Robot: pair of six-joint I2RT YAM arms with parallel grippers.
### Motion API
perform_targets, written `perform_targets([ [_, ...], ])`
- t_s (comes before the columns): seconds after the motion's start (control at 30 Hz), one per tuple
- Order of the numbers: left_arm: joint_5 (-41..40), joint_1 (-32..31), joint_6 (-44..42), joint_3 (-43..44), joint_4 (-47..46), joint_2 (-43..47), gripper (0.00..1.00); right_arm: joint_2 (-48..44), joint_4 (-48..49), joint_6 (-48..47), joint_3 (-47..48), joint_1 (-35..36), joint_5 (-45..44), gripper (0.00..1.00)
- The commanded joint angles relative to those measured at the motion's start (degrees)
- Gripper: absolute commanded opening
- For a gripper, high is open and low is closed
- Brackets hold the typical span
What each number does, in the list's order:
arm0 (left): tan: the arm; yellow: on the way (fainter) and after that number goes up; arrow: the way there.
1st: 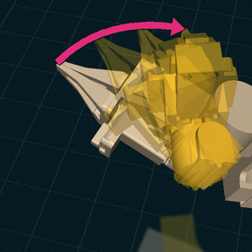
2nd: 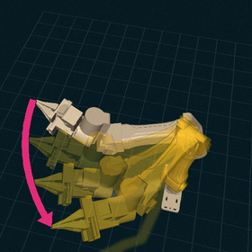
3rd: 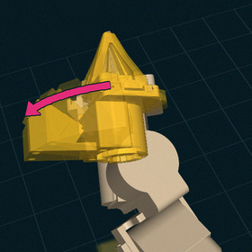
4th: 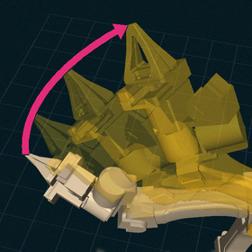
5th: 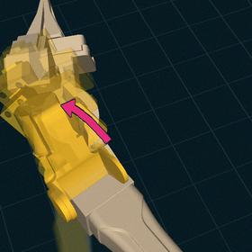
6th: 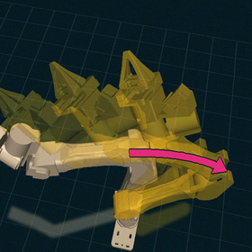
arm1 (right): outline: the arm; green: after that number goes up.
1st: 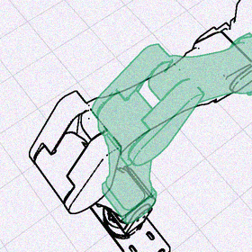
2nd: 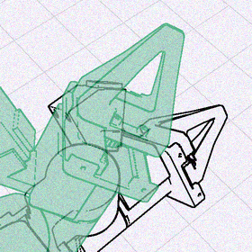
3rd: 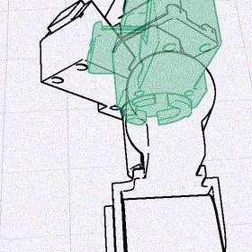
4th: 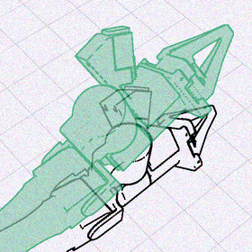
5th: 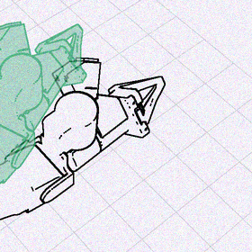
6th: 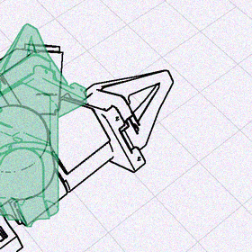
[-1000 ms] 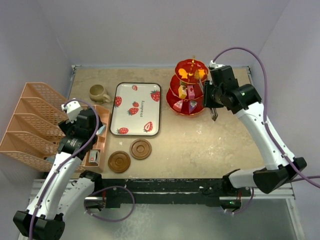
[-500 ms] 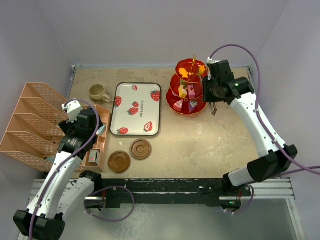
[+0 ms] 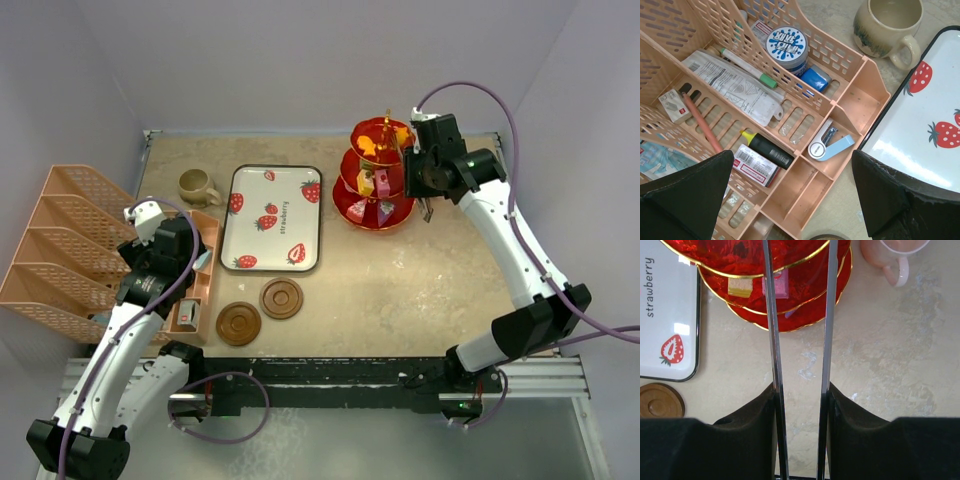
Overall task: Serve the afternoon tea
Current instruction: Place the desert on the desert table.
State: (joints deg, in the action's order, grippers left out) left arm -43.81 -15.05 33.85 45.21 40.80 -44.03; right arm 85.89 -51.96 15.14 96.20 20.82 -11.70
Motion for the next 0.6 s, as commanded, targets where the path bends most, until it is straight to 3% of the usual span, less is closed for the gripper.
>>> perform_targets([
  [0.0, -0.2, 0.1, -0.1, 0.7, -2.0, 0.2, 0.99, 0.0, 1.3, -1.3, 3.3, -0.3, -1.9, 0.37],
  [0.57, 0.1, 0.0, -0.2, 0.8, -2.1, -0.3, 0.99, 0.0, 0.6, -0.9, 4.0, -0.3, -0.6, 0.43],
])
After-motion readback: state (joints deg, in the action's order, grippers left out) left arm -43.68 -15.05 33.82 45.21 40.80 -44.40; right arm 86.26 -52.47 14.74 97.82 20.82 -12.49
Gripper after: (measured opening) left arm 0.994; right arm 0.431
